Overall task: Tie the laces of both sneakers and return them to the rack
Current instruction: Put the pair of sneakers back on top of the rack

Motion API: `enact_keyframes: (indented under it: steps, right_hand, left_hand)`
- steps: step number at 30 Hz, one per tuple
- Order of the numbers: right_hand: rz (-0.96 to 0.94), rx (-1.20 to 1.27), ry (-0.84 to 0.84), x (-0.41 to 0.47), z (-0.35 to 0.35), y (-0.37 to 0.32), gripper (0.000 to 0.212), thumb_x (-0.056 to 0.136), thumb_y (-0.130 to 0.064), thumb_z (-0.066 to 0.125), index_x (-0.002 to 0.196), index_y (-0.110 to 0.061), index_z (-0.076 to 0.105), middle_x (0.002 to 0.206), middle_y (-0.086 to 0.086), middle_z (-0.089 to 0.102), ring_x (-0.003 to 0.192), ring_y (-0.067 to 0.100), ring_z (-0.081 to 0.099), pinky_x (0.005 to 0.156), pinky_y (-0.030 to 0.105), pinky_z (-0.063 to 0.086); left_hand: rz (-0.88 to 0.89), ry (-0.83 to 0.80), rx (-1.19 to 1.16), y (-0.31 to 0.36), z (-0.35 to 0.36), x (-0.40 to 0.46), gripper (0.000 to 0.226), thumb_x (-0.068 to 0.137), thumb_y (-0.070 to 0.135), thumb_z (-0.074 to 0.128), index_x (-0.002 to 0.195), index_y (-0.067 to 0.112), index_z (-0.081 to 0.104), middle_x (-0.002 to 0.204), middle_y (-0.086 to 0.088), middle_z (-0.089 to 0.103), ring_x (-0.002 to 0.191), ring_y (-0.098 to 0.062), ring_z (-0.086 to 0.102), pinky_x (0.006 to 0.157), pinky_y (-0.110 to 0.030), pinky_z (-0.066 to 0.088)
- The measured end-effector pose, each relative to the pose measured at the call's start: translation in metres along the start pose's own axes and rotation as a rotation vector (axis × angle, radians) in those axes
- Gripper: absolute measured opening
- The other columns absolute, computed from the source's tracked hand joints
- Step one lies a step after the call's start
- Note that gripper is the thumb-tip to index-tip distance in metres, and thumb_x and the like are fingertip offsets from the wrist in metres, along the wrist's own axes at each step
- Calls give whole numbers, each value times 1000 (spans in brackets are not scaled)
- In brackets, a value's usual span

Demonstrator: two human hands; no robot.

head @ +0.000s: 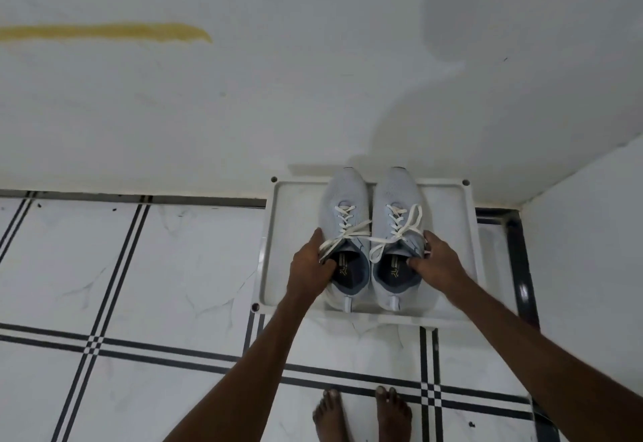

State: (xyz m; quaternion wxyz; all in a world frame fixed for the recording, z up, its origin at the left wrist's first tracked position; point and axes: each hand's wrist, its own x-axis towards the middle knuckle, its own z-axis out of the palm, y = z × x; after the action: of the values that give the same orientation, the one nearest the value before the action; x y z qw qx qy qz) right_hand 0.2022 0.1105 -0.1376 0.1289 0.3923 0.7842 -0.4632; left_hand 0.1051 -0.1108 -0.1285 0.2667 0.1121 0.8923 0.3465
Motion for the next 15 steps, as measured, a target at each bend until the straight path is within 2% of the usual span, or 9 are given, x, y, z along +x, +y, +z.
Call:
enact_keyframes:
  steps: [3, 7, 10, 15]
  right_hand:
    - [24, -1, -11, 12, 12, 20, 44, 80, -5, 70, 122, -5, 56, 112, 16, 67, 101, 33, 63, 88, 40, 50]
    - [38, -22, -11, 13, 23, 35, 53, 82, -5, 69, 132, -7, 53, 119, 15, 64, 109, 33, 61, 91, 36, 47]
    - [48, -19, -17, 15, 26, 36, 57, 82, -7, 71, 135, -7, 50, 124, 16, 63, 112, 33, 60, 95, 37, 46]
    - [87, -52, -96, 6, 18, 26, 68, 82, -22, 75, 140, -11, 42, 135, 14, 58, 121, 33, 56, 101, 40, 44]
  left_hand:
    - [-7, 4, -1, -21, 20, 9, 51, 73, 17, 53, 124, 15, 50, 90, -9, 68, 82, -31, 63, 75, -40, 54]
    - [-72, 9, -31, -37, 31, 9, 65, 83, 8, 60, 145, 12, 40, 116, -13, 67, 103, -30, 63, 90, -35, 50]
    - [-88, -8, -14, -40, 33, 12, 67, 86, 12, 59, 149, 12, 35, 127, -15, 63, 114, -32, 59, 96, -37, 47]
    - [-119, -81, 8, -34, 28, 9, 68, 87, 26, 64, 146, 12, 34, 126, -16, 61, 116, -35, 57, 95, -39, 47]
